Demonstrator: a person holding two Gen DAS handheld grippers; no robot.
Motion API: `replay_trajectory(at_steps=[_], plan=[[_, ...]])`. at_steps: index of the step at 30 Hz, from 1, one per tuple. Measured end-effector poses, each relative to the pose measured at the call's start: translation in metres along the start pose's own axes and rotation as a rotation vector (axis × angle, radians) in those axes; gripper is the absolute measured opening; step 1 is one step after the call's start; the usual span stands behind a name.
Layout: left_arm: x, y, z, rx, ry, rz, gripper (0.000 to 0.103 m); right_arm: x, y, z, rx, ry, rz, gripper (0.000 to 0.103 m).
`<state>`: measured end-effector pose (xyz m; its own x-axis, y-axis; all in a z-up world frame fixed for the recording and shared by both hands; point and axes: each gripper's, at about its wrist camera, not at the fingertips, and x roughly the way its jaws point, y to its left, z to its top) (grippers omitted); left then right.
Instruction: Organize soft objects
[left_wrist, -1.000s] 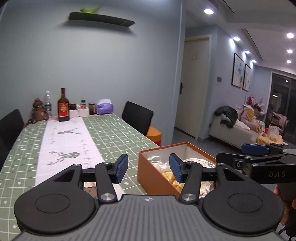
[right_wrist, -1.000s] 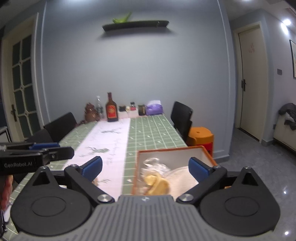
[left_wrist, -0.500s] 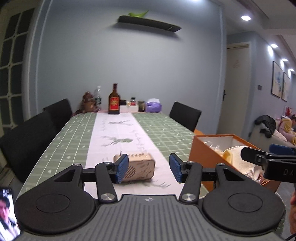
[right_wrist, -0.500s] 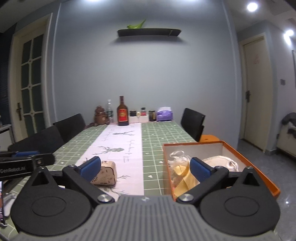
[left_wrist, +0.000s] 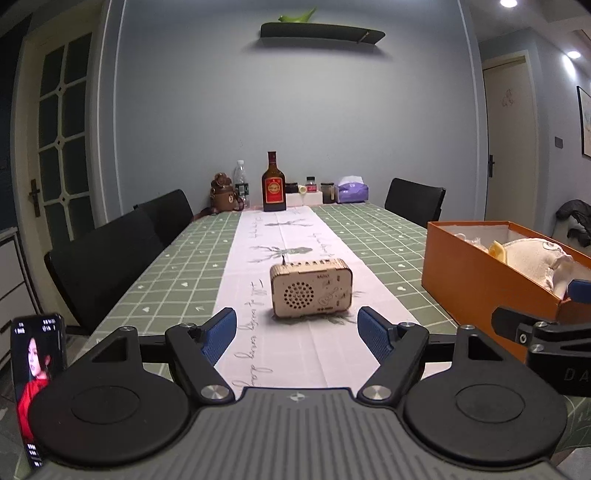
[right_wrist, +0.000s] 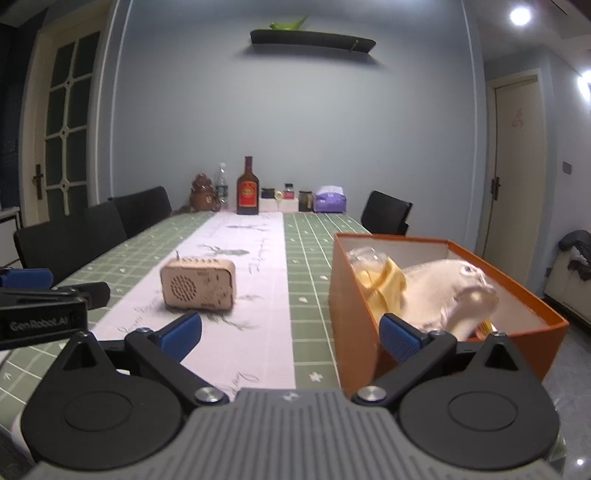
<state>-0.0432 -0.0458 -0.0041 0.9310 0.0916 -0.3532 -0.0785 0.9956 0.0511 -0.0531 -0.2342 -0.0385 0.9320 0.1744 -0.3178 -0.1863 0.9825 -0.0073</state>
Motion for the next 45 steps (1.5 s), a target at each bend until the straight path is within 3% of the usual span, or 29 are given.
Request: replay_trajectory(at_steps=[10,45], plan=[[0.004,-0.007,-0.027,0.005,0.1,0.021,0.088,0.0,-0.001,-0.022,0.015,0.076,0.012,0.1],[0.01,-0.017,-0.028,0.036,0.134,0.018,0.088,0.0,-0.003,-0.021,0.006,0.082,-0.019,0.1]])
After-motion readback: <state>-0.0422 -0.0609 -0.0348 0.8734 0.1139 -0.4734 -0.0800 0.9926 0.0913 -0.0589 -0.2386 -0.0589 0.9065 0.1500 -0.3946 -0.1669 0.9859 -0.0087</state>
